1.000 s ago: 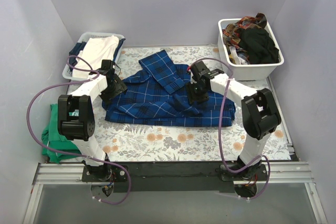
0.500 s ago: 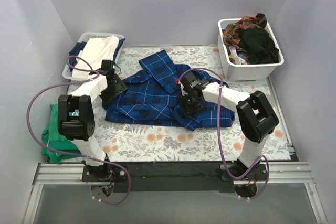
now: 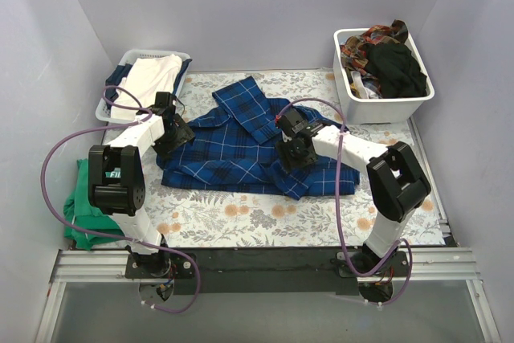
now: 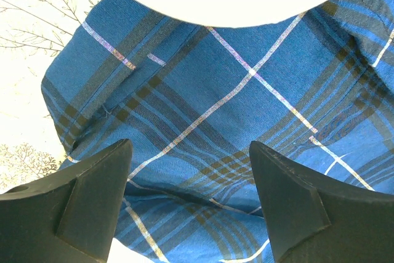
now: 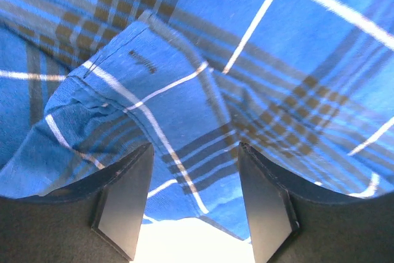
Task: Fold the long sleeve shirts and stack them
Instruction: Fold the shirt
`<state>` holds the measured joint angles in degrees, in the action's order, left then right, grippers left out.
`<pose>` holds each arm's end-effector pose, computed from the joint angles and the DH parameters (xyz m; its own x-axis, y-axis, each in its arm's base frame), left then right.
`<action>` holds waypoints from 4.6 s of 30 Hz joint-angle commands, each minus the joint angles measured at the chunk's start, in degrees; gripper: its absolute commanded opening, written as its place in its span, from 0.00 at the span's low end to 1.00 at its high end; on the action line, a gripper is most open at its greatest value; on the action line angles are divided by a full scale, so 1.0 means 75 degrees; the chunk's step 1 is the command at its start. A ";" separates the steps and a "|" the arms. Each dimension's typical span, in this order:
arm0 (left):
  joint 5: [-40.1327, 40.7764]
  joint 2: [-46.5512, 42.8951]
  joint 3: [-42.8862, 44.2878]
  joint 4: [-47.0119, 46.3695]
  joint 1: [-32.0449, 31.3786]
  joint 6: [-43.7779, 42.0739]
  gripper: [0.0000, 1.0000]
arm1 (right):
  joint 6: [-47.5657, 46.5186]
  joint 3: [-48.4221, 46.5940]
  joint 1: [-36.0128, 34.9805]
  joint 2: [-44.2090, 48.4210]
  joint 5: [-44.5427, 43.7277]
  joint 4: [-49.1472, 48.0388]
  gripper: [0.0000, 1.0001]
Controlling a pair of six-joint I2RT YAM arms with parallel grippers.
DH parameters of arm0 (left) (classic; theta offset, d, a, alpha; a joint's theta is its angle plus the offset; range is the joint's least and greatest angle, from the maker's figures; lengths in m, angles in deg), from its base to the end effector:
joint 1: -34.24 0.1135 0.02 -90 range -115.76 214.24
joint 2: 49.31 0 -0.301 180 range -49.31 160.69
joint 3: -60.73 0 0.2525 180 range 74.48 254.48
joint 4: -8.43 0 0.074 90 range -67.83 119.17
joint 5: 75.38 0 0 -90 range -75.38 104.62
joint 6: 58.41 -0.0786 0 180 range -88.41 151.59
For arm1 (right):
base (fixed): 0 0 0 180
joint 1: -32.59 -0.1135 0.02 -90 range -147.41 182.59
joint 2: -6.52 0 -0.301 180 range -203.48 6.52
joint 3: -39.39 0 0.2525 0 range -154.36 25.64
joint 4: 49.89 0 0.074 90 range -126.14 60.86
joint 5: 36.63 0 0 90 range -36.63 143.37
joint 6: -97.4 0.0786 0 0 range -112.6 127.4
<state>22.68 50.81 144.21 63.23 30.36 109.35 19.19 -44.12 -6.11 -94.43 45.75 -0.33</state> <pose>0.3631 -0.0136 0.1936 -0.2225 -0.9547 -0.1974 -0.9196 0.2728 -0.2829 0.3011 0.2278 0.1935 -0.8216 -0.3987 -0.4074 -0.4203 0.9065 -0.0396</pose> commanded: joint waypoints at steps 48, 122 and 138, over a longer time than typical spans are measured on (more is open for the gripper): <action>0.0274 0.0409 0.0217 -0.0248 -0.0010 0.0062 0.77 | 0.0513 -0.2277 0.0589 0.3029 -0.1655 0.0662 0.01; 0.0787 0.0186 0.0604 -0.0657 -0.4909 -0.1437 0.86 | 0.0549 0.1133 0.0964 0.2643 0.0230 0.0663 0.60; 0.0579 0.0948 0.0991 -0.1232 -0.4698 -0.1684 0.34 | -0.0365 0.2679 0.0835 0.3731 0.1882 0.0685 0.60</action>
<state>27.16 57.73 149.26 55.93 -5.92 97.30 18.99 -26.59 0.87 -72.13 54.37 4.40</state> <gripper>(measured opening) 0.401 0.600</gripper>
